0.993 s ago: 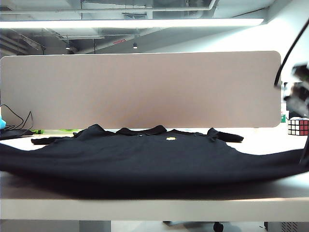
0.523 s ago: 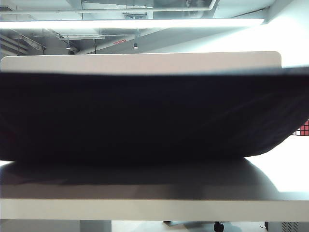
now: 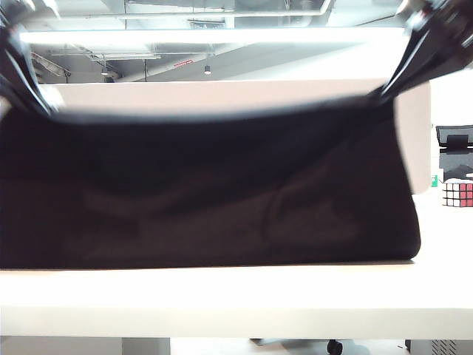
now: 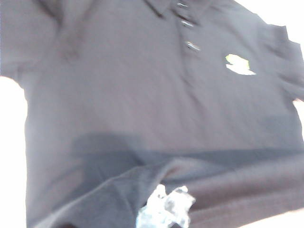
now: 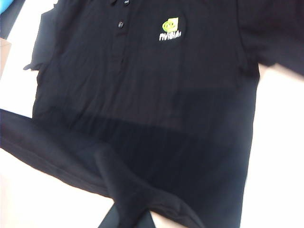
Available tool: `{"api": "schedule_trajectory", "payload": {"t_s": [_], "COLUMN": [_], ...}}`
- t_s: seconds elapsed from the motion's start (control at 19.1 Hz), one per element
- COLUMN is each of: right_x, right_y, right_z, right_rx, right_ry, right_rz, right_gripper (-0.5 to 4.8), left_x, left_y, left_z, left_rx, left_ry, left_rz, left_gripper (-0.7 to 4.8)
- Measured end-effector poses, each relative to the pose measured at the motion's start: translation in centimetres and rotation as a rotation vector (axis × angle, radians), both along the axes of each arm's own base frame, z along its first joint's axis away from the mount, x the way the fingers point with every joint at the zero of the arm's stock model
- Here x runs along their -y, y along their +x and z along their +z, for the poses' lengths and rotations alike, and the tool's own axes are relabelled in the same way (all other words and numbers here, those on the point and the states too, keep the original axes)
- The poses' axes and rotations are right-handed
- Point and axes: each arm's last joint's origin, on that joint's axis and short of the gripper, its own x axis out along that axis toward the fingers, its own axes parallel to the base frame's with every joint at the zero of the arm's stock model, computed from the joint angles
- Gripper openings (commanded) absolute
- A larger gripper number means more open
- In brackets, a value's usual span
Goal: Fold the bottom side of the T-shirt horizontally towards the center, about one-third of the way, then fold the sleeve back towards the center, creating a straight line along the edge of the T-shirt, and finally fold the bottom of the T-shirt up towards the top, creating a neat rectangle.
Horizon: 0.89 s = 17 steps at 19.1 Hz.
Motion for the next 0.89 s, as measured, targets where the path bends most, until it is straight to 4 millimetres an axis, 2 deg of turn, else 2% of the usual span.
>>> {"api": "schedule_trajectory", "payload": {"t_s": [0.1,0.21,0.31,0.37,0.42,0.47,0.63,0.68,0.73,0.89], "right_x": [-0.2,-0.5,-0.8,-0.9,-1.1,-1.3,-1.1,-1.0,-0.7,0.4], "right_y": [4.5,7.0,8.8,9.4,9.9,10.4,11.7,11.9,12.1,12.3], "right_z": [-2.9,-4.9,-7.5,-8.7,-9.1,-9.0,-7.1,-6.5,-6.2,-6.2], "right_rx": [-0.028,-0.054,-0.071,-0.079,-0.049,0.001,0.160,0.191,0.201,0.192], "right_ry": [0.003,0.006,0.006,0.005,0.008,0.017,0.033,0.033,0.023,-0.035], "right_rz": [0.004,0.004,0.010,0.012,0.019,0.030,0.034,0.030,0.008,-0.092], "right_gripper": [-0.03,-0.03,0.00,0.66,2.63,4.10,4.08,3.94,3.55,3.55], "left_x": [0.0,0.0,-0.1,-0.2,-0.2,-0.5,-1.7,-2.8,-4.0,-8.2], "left_y": [3.8,6.3,7.4,7.9,8.3,8.8,9.5,9.5,9.5,9.4], "left_z": [-2.0,-3.0,-4.5,-5.1,-5.2,-5.1,-4.2,-4.1,-4.1,-4.1], "left_rx": [-0.019,0.003,-0.026,-0.023,0.006,0.053,0.180,0.187,0.187,0.213], "left_ry": [0.042,0.052,0.092,0.120,0.131,0.142,0.184,0.189,0.194,0.183], "left_rz": [0.042,0.055,0.094,0.125,0.134,0.129,0.140,0.168,0.207,0.319], "left_gripper": [-0.05,-0.05,-0.03,0.55,1.83,2.57,2.58,2.58,2.57,2.57]}}
